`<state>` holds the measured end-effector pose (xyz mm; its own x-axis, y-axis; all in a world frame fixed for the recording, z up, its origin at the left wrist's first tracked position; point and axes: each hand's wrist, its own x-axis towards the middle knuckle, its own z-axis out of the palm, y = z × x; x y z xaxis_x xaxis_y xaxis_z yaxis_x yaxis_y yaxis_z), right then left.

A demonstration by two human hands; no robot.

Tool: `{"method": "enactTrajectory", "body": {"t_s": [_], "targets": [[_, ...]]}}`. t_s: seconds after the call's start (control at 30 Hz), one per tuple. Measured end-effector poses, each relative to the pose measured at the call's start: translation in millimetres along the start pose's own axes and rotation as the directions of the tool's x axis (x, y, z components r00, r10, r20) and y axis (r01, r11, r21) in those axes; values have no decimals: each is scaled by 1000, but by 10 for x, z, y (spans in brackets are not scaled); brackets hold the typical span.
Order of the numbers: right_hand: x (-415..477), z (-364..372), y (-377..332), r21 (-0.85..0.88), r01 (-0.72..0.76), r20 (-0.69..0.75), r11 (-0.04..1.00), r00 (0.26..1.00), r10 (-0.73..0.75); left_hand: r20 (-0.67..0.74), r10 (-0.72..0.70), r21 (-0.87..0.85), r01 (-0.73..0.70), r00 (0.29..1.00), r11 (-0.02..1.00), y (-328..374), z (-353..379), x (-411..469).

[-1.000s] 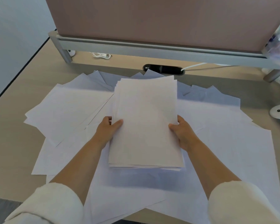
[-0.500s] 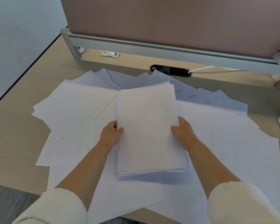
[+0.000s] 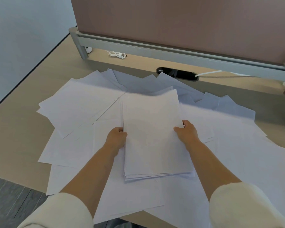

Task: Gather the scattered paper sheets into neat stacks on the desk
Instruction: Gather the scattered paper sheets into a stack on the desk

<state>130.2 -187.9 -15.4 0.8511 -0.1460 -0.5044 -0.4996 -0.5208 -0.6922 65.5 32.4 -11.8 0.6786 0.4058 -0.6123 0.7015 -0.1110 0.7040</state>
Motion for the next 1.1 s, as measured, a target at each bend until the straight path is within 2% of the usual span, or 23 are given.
{"method": "enactTrajectory", "body": {"t_s": [0.07, 0.23, 0.37, 0.5, 0.77, 0.97, 1.1], "targets": [[15, 6, 6, -27, 8, -2, 1000, 1000, -8, 11, -4, -11, 4, 1000, 1000, 7, 2, -23], [70, -14, 9, -276, -40, -93, 960, 996, 15, 48, -50, -11, 51, 998, 999, 57, 19, -34], [48, -45, 21, -170, -34, -95, 985, 995, 18, 75, -54, 59, 50, 996, 997, 74, 64, -50], [31, -94, 24, -32, -15, -55, 999, 998, 13, 18, 40, 127, -42, 999, 991, 55, 128, -61], [68, -188, 57, 198, -53, 44, 979, 998, 45, 4, 100, 133, -100, 995, 986, 74, 156, -55], [56, -238, 76, 247, -76, 46, 966, 997, 67, -9, 162, 276, -153, 987, 949, 43, 152, -23], [56, -265, 134, 241, -123, 71, 963, 992, 108, -20, 170, 264, -159, 985, 951, -22, 150, -22]]}}
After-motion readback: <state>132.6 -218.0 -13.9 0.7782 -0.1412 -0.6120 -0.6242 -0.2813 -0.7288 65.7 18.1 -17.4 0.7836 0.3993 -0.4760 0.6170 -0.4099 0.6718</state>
